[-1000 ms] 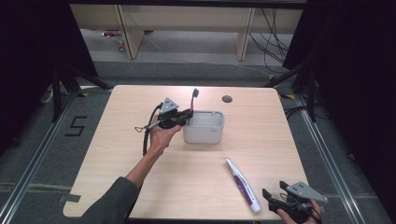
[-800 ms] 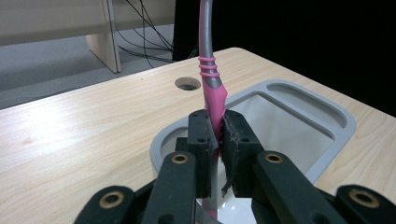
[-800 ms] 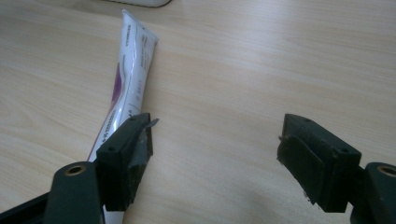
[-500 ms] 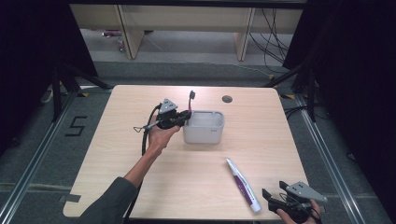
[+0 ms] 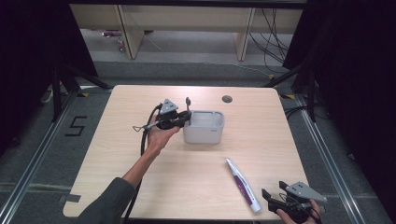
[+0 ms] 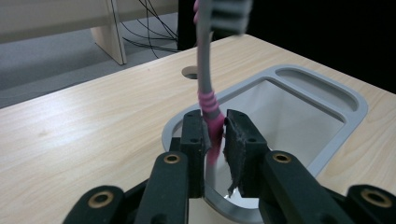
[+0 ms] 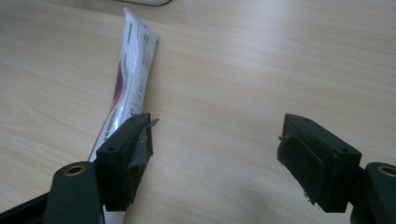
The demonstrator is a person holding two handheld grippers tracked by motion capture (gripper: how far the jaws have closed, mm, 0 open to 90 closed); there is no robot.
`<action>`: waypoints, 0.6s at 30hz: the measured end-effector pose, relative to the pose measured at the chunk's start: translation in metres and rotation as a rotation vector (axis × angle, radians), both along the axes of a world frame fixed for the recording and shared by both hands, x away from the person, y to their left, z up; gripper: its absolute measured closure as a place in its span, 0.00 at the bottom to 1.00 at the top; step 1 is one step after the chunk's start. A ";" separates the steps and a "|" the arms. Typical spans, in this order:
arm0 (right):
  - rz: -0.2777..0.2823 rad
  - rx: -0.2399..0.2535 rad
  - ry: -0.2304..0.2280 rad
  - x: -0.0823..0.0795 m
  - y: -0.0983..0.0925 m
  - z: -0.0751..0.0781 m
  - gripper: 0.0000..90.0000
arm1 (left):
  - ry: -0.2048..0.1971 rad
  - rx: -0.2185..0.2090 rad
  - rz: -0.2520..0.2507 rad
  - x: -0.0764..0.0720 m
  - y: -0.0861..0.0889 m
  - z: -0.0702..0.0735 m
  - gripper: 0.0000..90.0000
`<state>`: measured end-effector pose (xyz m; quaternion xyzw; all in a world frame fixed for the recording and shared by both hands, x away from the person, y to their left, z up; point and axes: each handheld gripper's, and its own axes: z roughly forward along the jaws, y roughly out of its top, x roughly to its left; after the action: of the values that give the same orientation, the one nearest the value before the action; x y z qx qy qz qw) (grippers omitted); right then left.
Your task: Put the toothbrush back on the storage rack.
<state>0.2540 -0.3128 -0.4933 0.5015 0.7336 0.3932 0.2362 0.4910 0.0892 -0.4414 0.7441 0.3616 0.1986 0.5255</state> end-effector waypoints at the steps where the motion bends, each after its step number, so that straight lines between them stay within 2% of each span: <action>1: -0.001 0.001 0.001 0.000 0.000 0.000 0.29 | -0.002 -0.001 -0.001 0.000 0.000 0.001 0.82; 5: 0.000 0.002 0.001 0.000 0.000 0.000 0.29 | -0.008 0.011 0.007 0.000 0.002 0.002 0.81; 11: 0.003 -0.002 0.009 0.000 0.000 0.000 0.29 | -0.025 0.009 0.016 -0.002 0.006 0.007 0.68; 12: -0.005 0.015 0.021 -0.001 0.002 0.000 0.29 | -0.030 0.000 0.019 -0.003 0.007 0.009 0.66; 13: 0.005 -0.002 0.007 0.000 0.000 -0.001 0.29 | -0.034 -0.003 0.020 -0.004 0.008 0.011 0.65; 18: 0.001 0.001 0.009 0.000 0.000 0.000 0.29 | -0.033 -0.002 0.010 -0.010 0.012 0.019 0.60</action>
<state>0.2539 -0.3126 -0.4934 0.5029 0.7347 0.3914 0.2326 0.4807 0.1013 -0.4225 0.7383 0.3569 0.2132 0.5312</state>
